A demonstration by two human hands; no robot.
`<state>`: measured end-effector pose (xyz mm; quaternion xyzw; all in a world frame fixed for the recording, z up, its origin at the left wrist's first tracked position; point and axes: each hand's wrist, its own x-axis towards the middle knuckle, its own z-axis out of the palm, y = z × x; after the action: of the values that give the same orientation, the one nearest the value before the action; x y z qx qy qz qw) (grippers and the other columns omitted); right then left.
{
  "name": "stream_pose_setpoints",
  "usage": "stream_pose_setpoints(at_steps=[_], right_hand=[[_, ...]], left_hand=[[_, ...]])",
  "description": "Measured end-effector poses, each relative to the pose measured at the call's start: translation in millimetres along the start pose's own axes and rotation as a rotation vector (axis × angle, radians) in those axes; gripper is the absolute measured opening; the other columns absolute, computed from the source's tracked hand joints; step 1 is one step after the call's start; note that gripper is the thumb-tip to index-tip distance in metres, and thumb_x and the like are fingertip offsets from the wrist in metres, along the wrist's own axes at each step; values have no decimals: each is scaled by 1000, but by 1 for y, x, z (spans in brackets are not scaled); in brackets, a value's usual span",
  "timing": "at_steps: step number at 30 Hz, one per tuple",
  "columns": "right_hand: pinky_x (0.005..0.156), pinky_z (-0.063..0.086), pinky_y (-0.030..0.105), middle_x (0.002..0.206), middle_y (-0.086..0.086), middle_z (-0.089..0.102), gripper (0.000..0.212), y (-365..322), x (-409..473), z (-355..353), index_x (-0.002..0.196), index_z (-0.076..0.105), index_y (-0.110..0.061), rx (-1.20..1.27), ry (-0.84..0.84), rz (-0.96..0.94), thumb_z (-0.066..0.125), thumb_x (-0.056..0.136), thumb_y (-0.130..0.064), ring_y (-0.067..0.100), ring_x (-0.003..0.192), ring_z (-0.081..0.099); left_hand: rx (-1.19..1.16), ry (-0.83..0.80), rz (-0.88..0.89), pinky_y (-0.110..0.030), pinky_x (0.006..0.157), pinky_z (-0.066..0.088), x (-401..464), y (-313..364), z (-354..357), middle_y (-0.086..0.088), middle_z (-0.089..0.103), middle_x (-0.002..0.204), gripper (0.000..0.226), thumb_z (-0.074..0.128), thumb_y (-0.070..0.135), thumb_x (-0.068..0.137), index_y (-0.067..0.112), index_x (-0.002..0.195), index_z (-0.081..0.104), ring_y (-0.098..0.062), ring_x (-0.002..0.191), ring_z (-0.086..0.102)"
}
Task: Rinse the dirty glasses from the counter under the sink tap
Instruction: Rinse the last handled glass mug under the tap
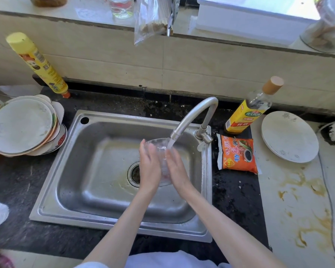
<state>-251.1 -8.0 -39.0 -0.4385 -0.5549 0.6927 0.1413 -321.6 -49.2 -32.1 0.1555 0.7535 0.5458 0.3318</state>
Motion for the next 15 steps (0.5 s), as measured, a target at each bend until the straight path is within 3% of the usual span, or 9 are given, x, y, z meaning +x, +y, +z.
stream_pose_setpoints(at_steps=[2, 4, 6, 8, 10, 11, 12, 13, 15], right_hand=[[90, 27, -3, 129, -27, 31, 51, 1, -5, 0, 144, 25, -26, -47, -26, -46, 37, 97, -42, -13, 119, 35], [103, 24, 13, 134, -23, 30, 51, 0, -7, 1, 146, 21, -26, -99, -29, -84, 36, 99, -38, -4, 127, 30], [107, 35, 30, 129, -10, 48, 42, -4, -4, 4, 139, 36, -22, -97, -11, -60, 30, 100, -39, 7, 117, 45], [91, 49, 40, 107, 1, 60, 63, -2, 1, 3, 125, 51, -13, -95, 35, -15, 18, 95, -58, 16, 95, 57], [59, 51, 27, 83, -8, 62, 81, 3, 2, -3, 129, 49, -11, -64, 8, 61, 11, 89, -70, 12, 68, 59], [48, 47, 22, 76, -8, 65, 76, 8, 4, -6, 129, 49, -15, -41, -6, 95, 9, 91, -67, 11, 58, 59], [48, 48, 23, 84, -6, 69, 69, 8, 2, -9, 131, 47, -22, -22, -16, 125, 8, 93, -64, 12, 61, 62], [60, 54, 28, 106, -2, 68, 66, 5, 1, -10, 135, 43, -30, -11, -19, 141, 10, 91, -66, 13, 79, 67], [100, 44, 48, 146, -4, 42, 73, 3, 2, -10, 142, 30, -46, -24, -19, 107, 19, 80, -82, 19, 127, 48]], left_hand=[[-98, 33, -173, -36, 113, 23, 9, 3, -4, -7, 33, 148, 76, 22, 63, 90, 8, 142, 32, -21, 137, 30], [-159, 36, -314, -48, 110, 30, 20, -4, -6, -13, 44, 142, 106, 19, 85, 67, 8, 137, 42, -30, 131, 41], [-102, 26, -273, -38, 111, 28, 14, 1, -4, -3, 49, 137, 89, 20, 76, 79, 10, 133, 46, -20, 126, 44], [26, -19, -98, -20, 107, 17, -1, 14, 0, 6, 34, 141, 56, 24, 45, 99, 10, 142, 31, -9, 132, 30], [164, -76, 62, -18, 105, 12, -6, 10, 3, 1, 17, 152, 58, 32, 33, 100, 12, 149, 9, -10, 141, 15], [227, -99, 127, -19, 106, 12, -7, 8, 4, -1, 13, 154, 62, 37, 32, 98, 15, 149, 5, -11, 142, 14], [266, -118, 159, -20, 105, 13, -6, 7, 4, -2, 12, 154, 65, 41, 32, 97, 17, 149, 5, -12, 141, 15], [273, -127, 177, -19, 104, 14, -4, 5, 5, -2, 12, 154, 66, 43, 33, 97, 20, 149, 5, -12, 140, 16], [226, -115, 167, -17, 104, 14, -5, 5, 9, -1, 13, 154, 66, 40, 39, 96, 22, 149, 5, -9, 140, 16]])
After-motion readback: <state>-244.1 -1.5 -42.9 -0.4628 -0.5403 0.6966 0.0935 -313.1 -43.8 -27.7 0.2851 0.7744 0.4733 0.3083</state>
